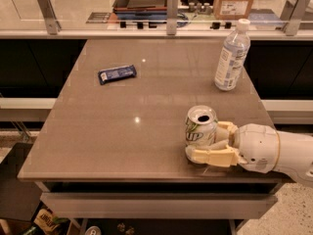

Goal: Place 7up can upright

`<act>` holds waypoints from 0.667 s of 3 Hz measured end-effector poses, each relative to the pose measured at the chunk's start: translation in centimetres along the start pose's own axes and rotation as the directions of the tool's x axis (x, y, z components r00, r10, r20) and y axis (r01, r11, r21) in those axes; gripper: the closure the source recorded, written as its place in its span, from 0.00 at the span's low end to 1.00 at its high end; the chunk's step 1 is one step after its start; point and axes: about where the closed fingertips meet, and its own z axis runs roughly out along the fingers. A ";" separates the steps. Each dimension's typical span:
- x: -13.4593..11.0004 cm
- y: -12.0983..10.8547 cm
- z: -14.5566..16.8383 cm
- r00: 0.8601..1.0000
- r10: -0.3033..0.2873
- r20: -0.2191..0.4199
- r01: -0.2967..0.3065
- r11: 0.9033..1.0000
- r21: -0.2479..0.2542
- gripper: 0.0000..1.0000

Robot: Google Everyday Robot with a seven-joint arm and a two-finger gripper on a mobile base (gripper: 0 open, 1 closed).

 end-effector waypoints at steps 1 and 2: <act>0.8 0.7 0.1 1.000 -0.004 -0.019 0.004 1.000 -0.025 0.59; 1.1 1.1 0.1 0.999 -0.005 -0.032 0.004 0.999 -0.037 0.37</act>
Offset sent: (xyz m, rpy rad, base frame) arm -0.0169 0.0002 -0.0164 -0.0423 0.0159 0.0510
